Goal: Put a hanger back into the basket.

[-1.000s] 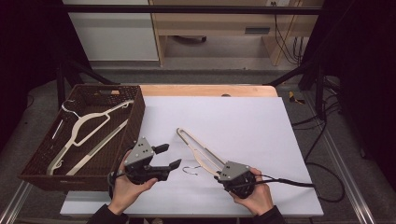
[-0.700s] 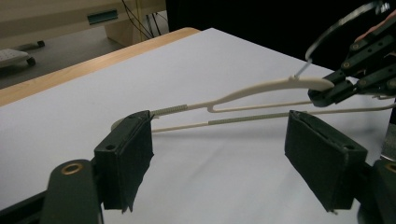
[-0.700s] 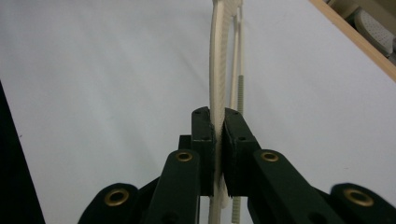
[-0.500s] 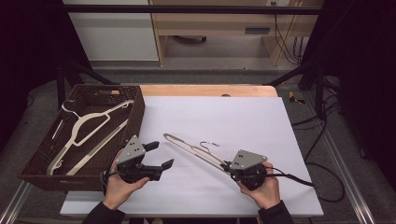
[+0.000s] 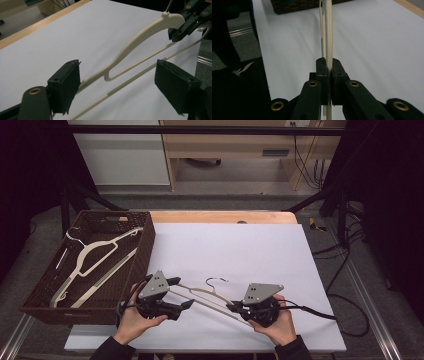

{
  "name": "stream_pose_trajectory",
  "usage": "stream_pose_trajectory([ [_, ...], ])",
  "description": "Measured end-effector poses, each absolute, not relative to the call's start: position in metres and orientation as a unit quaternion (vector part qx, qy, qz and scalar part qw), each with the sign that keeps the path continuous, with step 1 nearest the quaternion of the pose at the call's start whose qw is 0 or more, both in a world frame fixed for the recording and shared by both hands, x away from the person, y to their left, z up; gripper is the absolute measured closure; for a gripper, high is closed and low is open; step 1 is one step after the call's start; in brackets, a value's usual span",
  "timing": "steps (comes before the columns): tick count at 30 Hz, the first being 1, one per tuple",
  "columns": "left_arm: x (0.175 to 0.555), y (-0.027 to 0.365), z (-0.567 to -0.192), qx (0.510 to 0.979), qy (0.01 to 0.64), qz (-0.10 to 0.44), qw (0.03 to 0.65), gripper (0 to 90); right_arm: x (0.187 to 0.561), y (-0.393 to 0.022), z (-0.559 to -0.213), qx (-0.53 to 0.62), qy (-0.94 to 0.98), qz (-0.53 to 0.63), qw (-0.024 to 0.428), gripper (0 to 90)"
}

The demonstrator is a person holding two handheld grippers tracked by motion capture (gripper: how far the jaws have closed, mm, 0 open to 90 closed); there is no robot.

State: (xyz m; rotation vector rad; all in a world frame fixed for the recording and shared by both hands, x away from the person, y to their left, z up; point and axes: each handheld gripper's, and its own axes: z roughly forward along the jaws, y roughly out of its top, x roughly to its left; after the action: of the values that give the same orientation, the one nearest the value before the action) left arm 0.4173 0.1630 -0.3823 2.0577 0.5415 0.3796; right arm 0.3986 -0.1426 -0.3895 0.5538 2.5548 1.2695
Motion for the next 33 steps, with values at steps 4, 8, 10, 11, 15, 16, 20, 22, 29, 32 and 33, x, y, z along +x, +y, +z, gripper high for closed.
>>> stream_pose_trajectory([
  [4,0.419,0.154,-0.387,0.853,0.201,0.142,0.459,29.1,0.399,-0.138,-0.393,0.182,0.875,0.438,0.093,87.2],
  [8,0.419,0.146,-0.392,0.866,0.182,0.133,0.446,43.9,0.397,-0.131,-0.395,0.171,0.881,0.432,0.085,87.2],
  [10,0.418,0.143,-0.393,0.873,0.172,0.131,0.438,50.9,0.397,-0.128,-0.396,0.169,0.883,0.431,0.078,87.2],
  [11,0.417,0.142,-0.394,0.874,0.170,0.132,0.436,53.3,0.397,-0.128,-0.396,0.167,0.883,0.431,0.077,87.1],
  [15,0.415,0.141,-0.395,0.878,0.167,0.136,0.428,64.9,0.397,-0.126,-0.398,0.164,0.884,0.432,0.068,87.1],
  [16,0.414,0.141,-0.395,0.878,0.165,0.138,0.427,65.7,0.397,-0.126,-0.398,0.163,0.885,0.431,0.066,87.1],
  [20,0.410,0.140,-0.392,0.881,0.160,0.148,0.420,69.5,0.397,-0.127,-0.397,0.167,0.884,0.430,0.073,85.7],
  [22,0.408,0.140,-0.390,0.883,0.158,0.143,0.419,72.5,0.398,-0.129,-0.396,0.172,0.882,0.431,0.081,84.0],
  [29,0.399,0.137,-0.385,0.882,0.158,0.114,0.429,79.4,0.398,-0.135,-0.393,0.196,0.871,0.436,0.113,75.1],
  [32,0.395,0.134,-0.386,0.882,0.154,0.099,0.434,82.2,0.399,-0.137,-0.393,0.207,0.866,0.439,0.125,70.6],
  [33,0.394,0.133,-0.386,0.882,0.152,0.087,0.438,82.9,0.399,-0.138,-0.393,0.211,0.864,0.439,0.128,69.3],
])
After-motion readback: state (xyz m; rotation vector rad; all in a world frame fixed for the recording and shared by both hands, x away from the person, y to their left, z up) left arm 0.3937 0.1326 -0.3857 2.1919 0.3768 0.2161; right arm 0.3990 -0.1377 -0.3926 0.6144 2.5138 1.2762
